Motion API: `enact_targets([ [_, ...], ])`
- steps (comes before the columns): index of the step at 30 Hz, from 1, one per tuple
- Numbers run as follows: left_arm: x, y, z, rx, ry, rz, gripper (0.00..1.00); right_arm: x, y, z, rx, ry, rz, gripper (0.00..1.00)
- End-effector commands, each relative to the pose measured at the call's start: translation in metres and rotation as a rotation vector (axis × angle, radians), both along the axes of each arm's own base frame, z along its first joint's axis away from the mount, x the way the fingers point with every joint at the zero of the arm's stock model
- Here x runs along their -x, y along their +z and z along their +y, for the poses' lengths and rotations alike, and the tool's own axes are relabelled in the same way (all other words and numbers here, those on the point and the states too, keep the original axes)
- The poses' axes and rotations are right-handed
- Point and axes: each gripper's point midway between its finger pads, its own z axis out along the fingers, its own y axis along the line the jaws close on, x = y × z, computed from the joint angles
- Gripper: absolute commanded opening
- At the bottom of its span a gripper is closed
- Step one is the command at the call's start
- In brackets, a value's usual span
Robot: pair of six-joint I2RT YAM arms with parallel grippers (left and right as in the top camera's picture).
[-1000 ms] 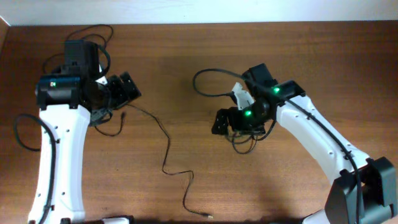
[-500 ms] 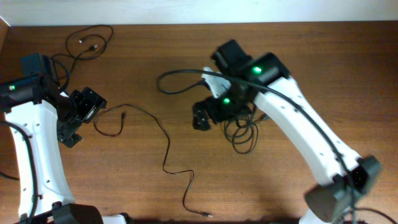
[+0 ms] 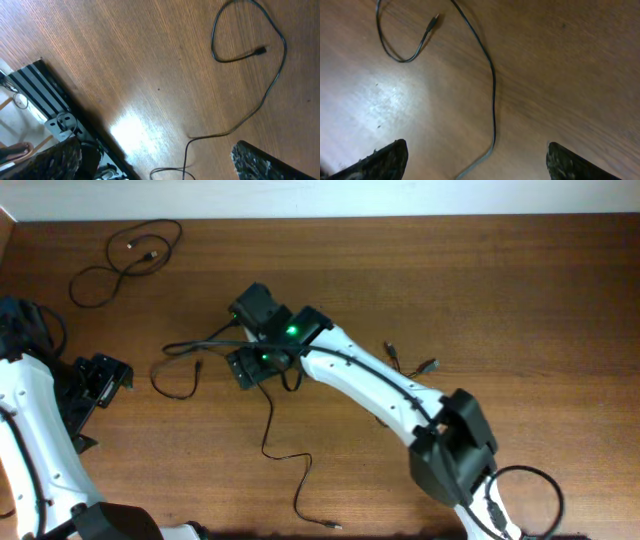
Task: Untangle cables
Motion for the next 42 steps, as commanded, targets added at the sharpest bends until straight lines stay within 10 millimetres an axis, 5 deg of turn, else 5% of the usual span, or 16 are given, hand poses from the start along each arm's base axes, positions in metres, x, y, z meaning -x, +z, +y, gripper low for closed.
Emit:
enact_targets([
  [1, 0.004, -0.001, 0.006, -0.014, 0.026, 0.016, 0.99, 0.000, -0.035, 0.003, 0.063, -0.007, 0.017, 0.76],
  [4, 0.004, -0.001, 0.006, -0.015, 0.026, 0.016, 0.99, 0.005, -0.067, 0.000, 0.117, -0.004, 0.065, 0.50],
  [6, 0.004, -0.001, 0.006, -0.015, 0.026, 0.016, 0.99, 0.009, -0.079, 0.002, 0.135, 0.006, 0.076, 0.45],
  [19, 0.004, -0.001, 0.006, -0.015, 0.026, 0.015, 0.99, 0.025, -0.123, 0.006, 0.219, 0.037, 0.093, 0.41],
  [22, 0.004, -0.001, 0.006, -0.015, 0.026, 0.015, 0.99, 0.025, -0.120, 0.005, 0.221, 0.036, 0.095, 0.04],
  [23, 0.004, -0.001, 0.006, -0.015, 0.026, 0.015, 0.99, 0.023, -0.115, 0.004, 0.222, 0.032, 0.098, 0.04],
  [26, 0.004, -0.001, 0.006, -0.015, 0.026, 0.015, 0.99, 0.010, -0.073, 0.002, 0.209, 0.009, 0.091, 0.04],
  [30, 0.004, -0.001, 0.006, -0.015, 0.026, 0.015, 0.99, -0.012, 0.055, -0.007, 0.044, -0.033, 0.042, 0.04],
  [31, 0.004, -0.001, 0.006, -0.015, 0.026, 0.015, 0.99, -0.010, 0.096, -0.014, -0.023, -0.033, 0.035, 0.04],
  [33, 0.004, -0.001, 0.006, -0.015, 0.026, 0.015, 0.99, 0.006, 0.147, -0.023, -0.121, -0.008, 0.051, 0.04],
  [36, -0.004, -0.001, 0.011, -0.034, 0.027, -0.018, 0.99, 0.036, 0.184, -0.032, -0.184, 0.082, 0.073, 0.04],
  [39, -0.037, 0.004, 0.003, 0.039, 0.018, -0.178, 0.99, 0.049, 0.200, -0.036, -0.217, 0.111, 0.075, 0.04],
  [40, -0.039, 0.005, -0.008, 0.098, 0.015, -0.192, 0.99, 0.049, 0.205, -0.036, -0.229, 0.114, 0.067, 0.04],
  [42, -0.024, 0.019, -0.066, 0.408, 0.004, -0.179, 0.99, 0.051, 0.210, -0.039, -0.238, 0.123, 0.059, 0.04],
])
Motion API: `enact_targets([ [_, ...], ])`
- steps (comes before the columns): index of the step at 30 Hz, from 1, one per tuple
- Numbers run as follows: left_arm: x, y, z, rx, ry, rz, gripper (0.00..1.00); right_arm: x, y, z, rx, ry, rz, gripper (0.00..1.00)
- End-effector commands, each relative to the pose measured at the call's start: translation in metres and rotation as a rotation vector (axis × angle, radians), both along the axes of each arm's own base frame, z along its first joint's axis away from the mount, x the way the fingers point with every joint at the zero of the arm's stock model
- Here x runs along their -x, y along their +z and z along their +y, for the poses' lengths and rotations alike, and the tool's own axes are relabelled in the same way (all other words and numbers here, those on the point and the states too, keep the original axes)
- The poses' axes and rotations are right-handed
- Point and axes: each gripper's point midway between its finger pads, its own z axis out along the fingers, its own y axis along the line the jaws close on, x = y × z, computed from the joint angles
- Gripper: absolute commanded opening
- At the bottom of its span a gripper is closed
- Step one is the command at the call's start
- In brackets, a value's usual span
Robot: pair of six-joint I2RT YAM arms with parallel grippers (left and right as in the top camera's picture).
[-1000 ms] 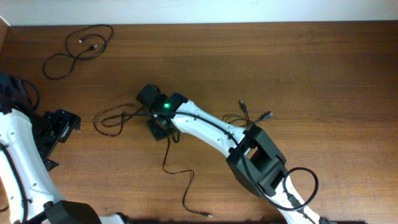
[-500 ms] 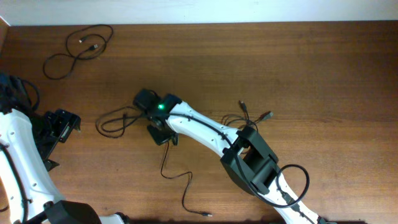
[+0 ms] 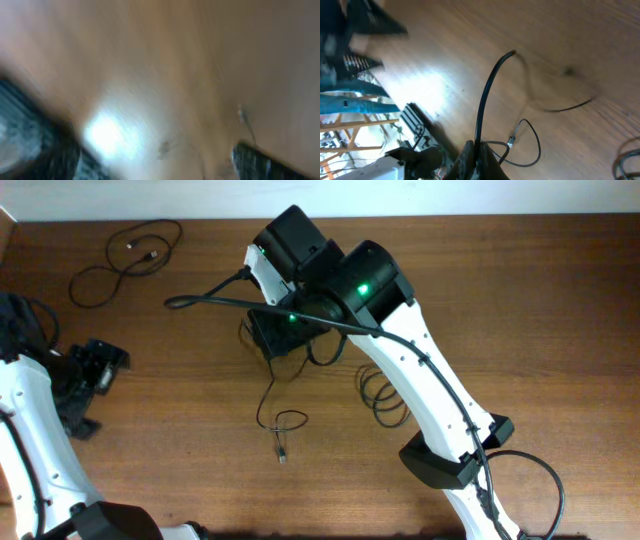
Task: Untangle cables
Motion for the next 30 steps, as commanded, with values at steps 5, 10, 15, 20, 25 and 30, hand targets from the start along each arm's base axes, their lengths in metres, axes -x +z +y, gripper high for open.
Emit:
enact_targets([
  [5, -0.034, 0.071, -0.146, 0.661, -0.478, -0.468, 0.94, 0.005, 0.023, -0.004, -0.109, 0.082, 0.007, 0.04],
  [10, -0.060, 0.121, -0.179, 0.925, -0.448, -0.662, 0.84, 0.004, 0.023, -0.005, -0.107, 0.093, -0.005, 0.04],
  [15, -0.065, 0.119, -0.181, 0.995, -0.268, -0.517, 0.81, 0.004, 0.023, -0.004, -0.109, 0.093, -0.007, 0.04],
  [20, -0.063, 0.110, -0.202, 1.006, -0.217, -0.376, 0.75, 0.004, 0.024, -0.003, -0.118, 0.097, -0.008, 0.04],
  [25, -0.070, 0.102, -0.221, 1.001, -0.124, -0.257, 0.66, 0.005, 0.025, -0.002, -0.125, 0.100, 0.000, 0.04],
  [30, -0.079, 0.099, -0.224, 0.965, -0.115, -0.265, 0.50, 0.005, 0.025, -0.002, -0.125, 0.100, 0.000, 0.04],
])
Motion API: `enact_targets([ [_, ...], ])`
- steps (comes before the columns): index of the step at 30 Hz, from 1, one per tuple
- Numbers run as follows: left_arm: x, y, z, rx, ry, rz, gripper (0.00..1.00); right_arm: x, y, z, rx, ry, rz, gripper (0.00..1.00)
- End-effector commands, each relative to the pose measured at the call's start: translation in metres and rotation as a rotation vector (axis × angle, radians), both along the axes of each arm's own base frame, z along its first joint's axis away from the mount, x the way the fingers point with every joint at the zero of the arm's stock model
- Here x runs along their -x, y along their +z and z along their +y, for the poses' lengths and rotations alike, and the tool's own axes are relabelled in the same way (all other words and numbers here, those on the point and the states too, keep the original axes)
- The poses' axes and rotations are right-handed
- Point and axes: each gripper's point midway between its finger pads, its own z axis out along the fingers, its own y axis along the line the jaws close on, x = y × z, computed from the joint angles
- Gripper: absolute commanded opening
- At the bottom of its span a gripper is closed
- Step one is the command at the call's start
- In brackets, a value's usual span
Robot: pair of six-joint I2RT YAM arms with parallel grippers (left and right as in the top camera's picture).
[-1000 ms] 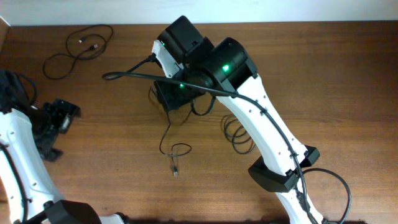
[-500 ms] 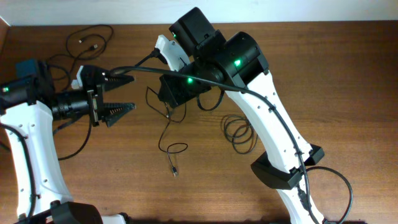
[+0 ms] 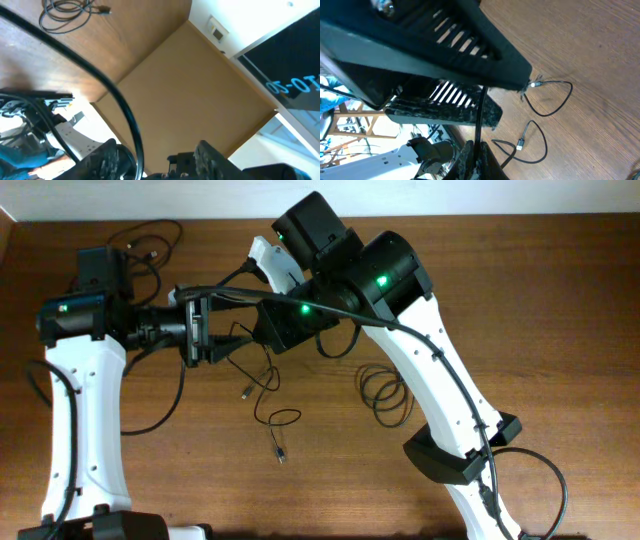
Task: Untangle cables
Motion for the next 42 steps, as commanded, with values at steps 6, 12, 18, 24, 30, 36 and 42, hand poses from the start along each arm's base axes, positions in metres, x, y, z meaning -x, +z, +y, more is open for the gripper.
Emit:
enact_targets([
  [6, -0.002, -0.006, 0.003, -0.017, 0.042, 0.071, 0.42, 0.001, 0.006, 0.001, -0.020, 0.013, -0.019, 0.04],
  [12, 0.003, -0.002, -0.010, 0.006, 0.001, 0.067, 0.33, -0.002, 0.008, 0.003, -0.032, 0.012, -0.032, 0.04],
  [18, 0.006, -0.001, -0.018, 0.013, -0.024, 0.069, 0.22, -0.001, 0.008, 0.003, -0.031, 0.012, -0.031, 0.04],
  [24, 0.006, -0.001, -0.018, 0.012, -0.024, 0.069, 0.25, -0.006, 0.006, 0.000, -0.008, -0.028, -0.032, 0.04],
  [30, 0.005, -0.004, -0.016, -0.010, -0.015, 0.072, 0.17, -0.007, 0.006, 0.000, -0.013, -0.063, -0.004, 0.04],
  [36, 0.001, -0.017, -0.008, -0.111, -0.014, 0.026, 0.00, -0.009, 0.005, -0.002, -0.003, -0.070, -0.008, 0.27],
  [42, -0.017, -0.050, 0.030, -0.524, -0.086, -0.240, 0.00, -0.027, 0.064, -0.069, -0.157, -0.170, -0.009, 0.99],
])
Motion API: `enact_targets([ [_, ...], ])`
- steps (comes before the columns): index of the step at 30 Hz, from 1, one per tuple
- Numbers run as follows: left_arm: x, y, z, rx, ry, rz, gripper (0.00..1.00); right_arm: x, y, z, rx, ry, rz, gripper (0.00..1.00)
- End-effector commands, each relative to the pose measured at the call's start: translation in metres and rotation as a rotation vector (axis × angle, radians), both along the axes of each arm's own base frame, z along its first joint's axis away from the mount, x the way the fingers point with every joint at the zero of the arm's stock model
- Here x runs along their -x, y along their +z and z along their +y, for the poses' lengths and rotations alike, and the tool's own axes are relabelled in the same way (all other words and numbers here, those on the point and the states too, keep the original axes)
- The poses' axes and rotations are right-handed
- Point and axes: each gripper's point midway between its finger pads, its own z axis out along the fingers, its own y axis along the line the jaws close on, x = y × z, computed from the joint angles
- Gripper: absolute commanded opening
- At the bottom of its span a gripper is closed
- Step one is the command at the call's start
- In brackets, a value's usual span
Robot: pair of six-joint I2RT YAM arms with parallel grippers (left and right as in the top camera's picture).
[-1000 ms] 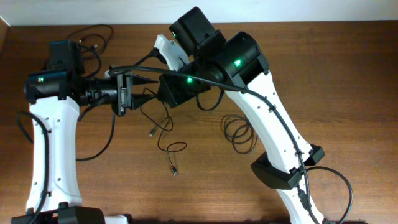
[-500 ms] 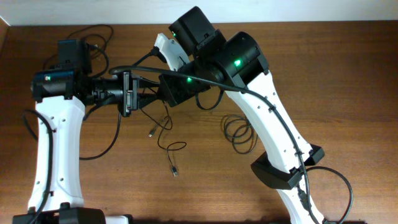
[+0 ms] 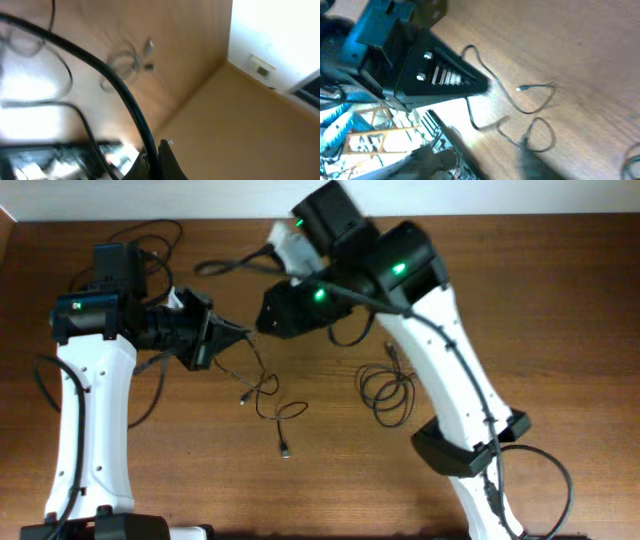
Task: Untangle cables
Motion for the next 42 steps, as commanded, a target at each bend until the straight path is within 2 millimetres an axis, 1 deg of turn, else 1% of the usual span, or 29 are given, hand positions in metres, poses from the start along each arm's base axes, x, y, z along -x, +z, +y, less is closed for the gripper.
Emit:
enact_targets([
  [1, -0.014, 0.007, 0.012, -0.150, -0.080, -0.173, 0.00, 0.001, 0.067, -0.051, -0.152, -0.064, -0.071, 0.99],
  [2, -0.023, 0.032, 0.016, -0.190, -0.091, -0.276, 0.00, -0.001, 0.079, -0.065, -0.171, -0.091, -0.093, 0.99],
  [3, -0.028, 0.050, 0.020, -0.231, -0.088, -0.341, 0.00, -0.002, 0.084, -0.073, -0.176, -0.102, -0.112, 0.98],
  [4, -0.033, 0.075, 0.027, -0.298, -0.082, -0.428, 0.00, -0.002, 0.089, -0.078, -0.179, -0.101, -0.139, 0.99],
  [5, -0.037, 0.107, 0.041, -0.406, -0.043, -0.521, 0.00, -0.001, 0.095, -0.085, -0.174, -0.114, -0.166, 0.99],
  [6, -0.038, 0.124, 0.050, -0.469, -0.005, -0.560, 0.00, 0.000, 0.096, -0.085, -0.173, -0.115, -0.172, 0.99],
  [7, -0.040, 0.143, 0.064, -0.552, 0.052, -0.604, 0.00, 0.001, 0.097, -0.085, -0.172, -0.103, -0.184, 0.98],
  [8, -0.042, 0.162, 0.086, -0.668, 0.138, -0.639, 0.00, 0.002, 0.095, -0.082, -0.170, -0.094, -0.179, 0.98],
  [10, -0.051, 0.177, 0.109, -0.778, 0.235, -0.675, 0.00, 0.006, 0.089, -0.075, -0.160, -0.075, -0.159, 0.99],
  [11, -0.075, 0.185, 0.107, -0.757, 0.247, -0.746, 0.00, 0.008, 0.078, -0.068, -0.125, -0.043, -0.151, 0.99],
  [12, -0.092, 0.189, 0.095, -0.693, 0.208, -0.804, 0.00, 0.006, 0.073, -0.068, -0.112, -0.047, -0.141, 0.99],
  [13, -0.098, 0.190, 0.092, -0.677, 0.198, -0.823, 0.00, 0.006, 0.071, -0.068, -0.108, -0.047, -0.134, 0.98],
  [16, -0.121, 0.185, 0.090, -0.663, 0.184, -0.853, 0.00, 0.002, 0.061, -0.068, -0.079, -0.054, -0.113, 0.98],
  [18, -0.136, 0.177, 0.092, -0.719, 0.126, -0.889, 0.00, 0.000, 0.053, -0.069, -0.057, -0.050, -0.107, 0.98],
  [20, -0.147, 0.171, 0.093, -0.771, 0.072, -0.919, 0.00, -0.001, 0.046, -0.069, -0.044, -0.048, -0.085, 0.98],
  [22, -0.158, 0.162, 0.099, -0.806, 0.044, -0.928, 0.00, -0.002, 0.039, -0.069, -0.028, -0.044, -0.071, 0.98],
  [24, -0.162, 0.158, 0.105, -0.790, 0.043, -0.924, 0.00, -0.006, 0.033, -0.072, 0.004, -0.047, -0.084, 0.98],
  [26, -0.162, 0.156, 0.110, -0.758, 0.034, -0.928, 0.00, -0.009, 0.030, -0.075, 0.026, -0.061, -0.092, 0.98],
  [27, -0.161, 0.156, 0.115, -0.752, 0.038, -0.923, 0.00, -0.010, 0.030, -0.075, 0.029, -0.063, -0.093, 0.98],
  [29, -0.161, 0.148, 0.126, -0.757, 0.051, -0.889, 0.00, -0.010, 0.030, -0.075, 0.031, -0.064, -0.095, 0.99],
  [30, -0.162, 0.138, 0.133, -0.746, 0.050, -0.857, 0.00, -0.010, 0.030, -0.076, 0.035, -0.067, -0.097, 0.98],
  [33, -0.167, 0.116, 0.141, -0.726, 0.042, -0.801, 0.00, -0.014, 0.027, -0.080, 0.059, -0.084, -0.110, 0.98],
  [35, -0.175, 0.101, 0.147, -0.720, 0.040, -0.768, 0.00, -0.014, 0.027, -0.079, 0.058, -0.083, -0.110, 0.98],
  [36, -0.181, 0.089, 0.150, -0.713, 0.035, -0.744, 0.00, -0.014, 0.027, -0.079, 0.058, -0.083, -0.110, 0.98],
  [39, -0.189, 0.067, 0.154, -0.687, -0.003, -0.722, 0.00, -0.014, 0.027, -0.079, 0.059, -0.083, -0.110, 0.98],
  [41, -0.192, 0.054, 0.163, -0.682, -0.004, -0.698, 0.00, -0.014, 0.027, -0.079, 0.059, -0.083, -0.109, 0.99],
  [42, -0.194, 0.046, 0.172, -0.686, 0.004, -0.681, 0.00, -0.014, 0.027, -0.079, 0.059, -0.083, -0.109, 0.98],
])
